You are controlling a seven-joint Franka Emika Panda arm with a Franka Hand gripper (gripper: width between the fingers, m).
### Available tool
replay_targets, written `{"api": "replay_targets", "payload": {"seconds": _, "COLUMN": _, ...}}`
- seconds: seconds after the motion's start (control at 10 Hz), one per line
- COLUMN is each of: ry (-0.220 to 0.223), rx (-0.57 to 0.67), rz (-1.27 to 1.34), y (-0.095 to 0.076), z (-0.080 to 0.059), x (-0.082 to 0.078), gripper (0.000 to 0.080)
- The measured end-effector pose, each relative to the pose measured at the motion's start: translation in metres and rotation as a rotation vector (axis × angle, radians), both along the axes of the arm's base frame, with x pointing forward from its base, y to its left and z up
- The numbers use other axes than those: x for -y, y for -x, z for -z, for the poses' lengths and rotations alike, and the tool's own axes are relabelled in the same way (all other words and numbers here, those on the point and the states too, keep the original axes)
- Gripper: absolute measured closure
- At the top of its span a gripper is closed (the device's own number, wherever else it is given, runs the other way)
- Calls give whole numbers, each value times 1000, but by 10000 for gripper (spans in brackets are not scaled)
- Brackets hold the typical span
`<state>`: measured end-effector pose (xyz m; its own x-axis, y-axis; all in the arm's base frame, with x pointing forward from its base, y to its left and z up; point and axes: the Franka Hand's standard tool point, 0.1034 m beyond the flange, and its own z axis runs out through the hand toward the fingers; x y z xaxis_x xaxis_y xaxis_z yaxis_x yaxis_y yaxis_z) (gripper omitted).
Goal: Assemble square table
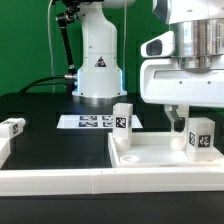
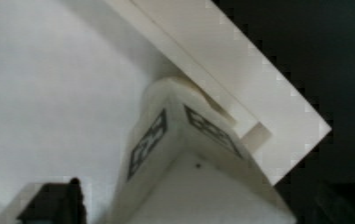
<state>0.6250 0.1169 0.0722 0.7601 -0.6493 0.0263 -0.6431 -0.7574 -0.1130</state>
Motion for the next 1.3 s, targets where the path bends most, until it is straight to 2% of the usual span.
{"api": "replay_targets", "payload": {"seconds": 0.6, "ry": 77, "rx": 31, "rz": -524, "y": 2, "z": 1, "x": 0, "gripper": 150}}
{"api": "replay_targets", "payload": {"seconds": 1.0, "ry": 92, "rx": 39, "rz": -669, "y": 1, "z": 1, "x": 3, "gripper": 150}}
{"api": "replay_targets", "payload": {"seconds": 1.1, "ry": 92, "rx": 38, "rz": -666, "y": 1, "z": 1, "x": 3, "gripper": 277}}
{"api": "replay_targets", "payload": {"seconds": 1.2, "ry": 92, "rx": 38, "rz": -665, "y": 1, "z": 1, "x": 4, "gripper": 277}}
{"api": "replay_targets", "payload": {"seconds": 1.3, "ry": 91, "rx": 38, "rz": -656, "y": 1, "z": 1, "x": 4, "gripper": 460}}
